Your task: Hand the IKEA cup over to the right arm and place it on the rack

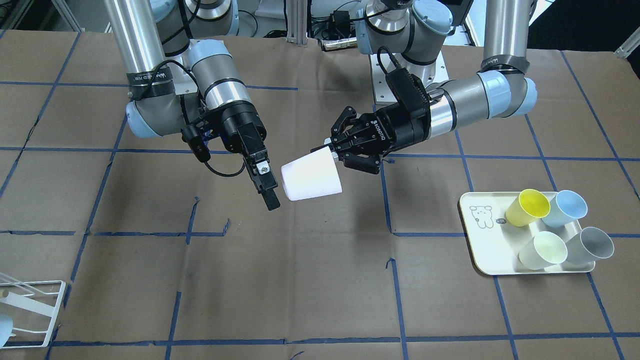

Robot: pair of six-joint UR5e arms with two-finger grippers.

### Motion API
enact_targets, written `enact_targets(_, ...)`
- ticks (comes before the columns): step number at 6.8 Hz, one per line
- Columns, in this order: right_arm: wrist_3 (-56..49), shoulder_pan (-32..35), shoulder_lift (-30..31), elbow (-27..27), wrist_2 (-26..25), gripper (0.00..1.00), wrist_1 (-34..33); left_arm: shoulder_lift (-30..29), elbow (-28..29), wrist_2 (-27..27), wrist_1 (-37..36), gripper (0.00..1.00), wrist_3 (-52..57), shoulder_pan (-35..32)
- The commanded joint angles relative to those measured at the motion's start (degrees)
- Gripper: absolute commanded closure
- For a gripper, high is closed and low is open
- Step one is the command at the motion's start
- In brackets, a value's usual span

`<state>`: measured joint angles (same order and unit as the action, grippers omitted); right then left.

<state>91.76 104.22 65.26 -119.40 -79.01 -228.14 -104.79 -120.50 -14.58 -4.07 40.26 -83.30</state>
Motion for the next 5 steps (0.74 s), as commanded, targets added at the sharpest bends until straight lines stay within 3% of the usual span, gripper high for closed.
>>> enact_targets(1, 0.3, 0.0, 0.2, 0.4, 0.0, 0.0, 0.2, 0.3, 0.0, 0.0, -0.1, 1.0, -0.8, 0.0)
enact_targets(5, 2.9, 2.9, 0.3, 0.9, -0.2, 0.0, 0.2, 0.2, 0.0, 0.1, -0.5, 1.0, -0.9, 0.0)
